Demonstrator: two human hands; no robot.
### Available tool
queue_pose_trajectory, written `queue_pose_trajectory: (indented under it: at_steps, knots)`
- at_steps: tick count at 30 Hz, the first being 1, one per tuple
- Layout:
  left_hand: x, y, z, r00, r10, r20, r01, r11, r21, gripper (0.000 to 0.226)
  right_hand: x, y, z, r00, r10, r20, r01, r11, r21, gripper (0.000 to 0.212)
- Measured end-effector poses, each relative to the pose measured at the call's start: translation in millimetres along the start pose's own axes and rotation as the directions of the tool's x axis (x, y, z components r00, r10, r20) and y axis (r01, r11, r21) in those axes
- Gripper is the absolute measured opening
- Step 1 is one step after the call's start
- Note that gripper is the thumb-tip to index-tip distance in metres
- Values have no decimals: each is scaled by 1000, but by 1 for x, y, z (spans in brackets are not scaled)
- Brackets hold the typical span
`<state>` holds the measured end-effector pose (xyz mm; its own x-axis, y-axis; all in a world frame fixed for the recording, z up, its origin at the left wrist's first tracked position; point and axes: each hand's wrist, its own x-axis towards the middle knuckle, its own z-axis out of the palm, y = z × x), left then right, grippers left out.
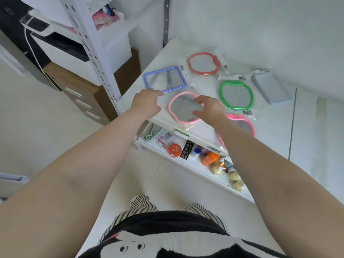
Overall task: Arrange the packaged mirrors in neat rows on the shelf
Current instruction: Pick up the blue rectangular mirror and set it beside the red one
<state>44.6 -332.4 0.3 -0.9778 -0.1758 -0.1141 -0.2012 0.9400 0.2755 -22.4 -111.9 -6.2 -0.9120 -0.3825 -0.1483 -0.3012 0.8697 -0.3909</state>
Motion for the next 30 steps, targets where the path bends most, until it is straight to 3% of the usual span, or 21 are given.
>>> queue_pose_trajectory:
  at_steps: [10, 17, 22, 27, 30]
  knots:
    - [77, -56, -23, 991, 125, 47, -125, 992, 4, 56, 49, -53, 16, 985, 172, -20, -171, 985, 31, 50]
    - [137, -74, -15, 989, 109, 96, -109, 994, -7, 61, 119, -54, 26, 981, 194, -15, -193, 980, 50, 50]
    - [171, -85, -7, 989, 95, 113, -99, 994, 34, 49, 153, -51, 33, 973, 230, -21, -230, 973, -6, 46]
    - [197, -84, 8, 978, 94, 186, -100, 995, 24, 34, 168, -41, 40, 942, 334, -17, -334, 940, -61, 56]
    - [209, -85, 17, 976, 81, 203, -88, 996, 27, 43, 175, -41, 47, 934, 358, -16, -358, 929, -91, 48]
